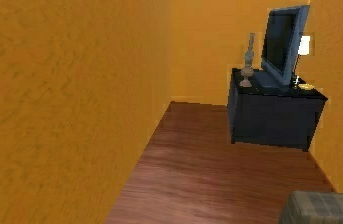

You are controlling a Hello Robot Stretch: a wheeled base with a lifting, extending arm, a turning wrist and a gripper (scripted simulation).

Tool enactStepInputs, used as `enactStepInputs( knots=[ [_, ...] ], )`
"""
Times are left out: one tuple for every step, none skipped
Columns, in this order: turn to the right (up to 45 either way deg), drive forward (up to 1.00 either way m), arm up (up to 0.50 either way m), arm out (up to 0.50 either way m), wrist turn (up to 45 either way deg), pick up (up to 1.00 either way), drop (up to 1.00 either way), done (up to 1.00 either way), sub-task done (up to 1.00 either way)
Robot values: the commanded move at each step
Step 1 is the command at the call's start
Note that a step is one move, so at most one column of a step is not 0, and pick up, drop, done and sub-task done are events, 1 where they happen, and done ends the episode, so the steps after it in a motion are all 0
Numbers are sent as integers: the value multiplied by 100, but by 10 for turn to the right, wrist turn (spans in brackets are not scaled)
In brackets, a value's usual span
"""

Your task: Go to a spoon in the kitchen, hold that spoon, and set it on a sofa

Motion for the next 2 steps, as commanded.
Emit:
enactStepInputs(
  knots=[
    [0,0,-30,0,0,0,0,0,0],
    [0,0,-32,0,0,0,0,0,0]
  ],
)
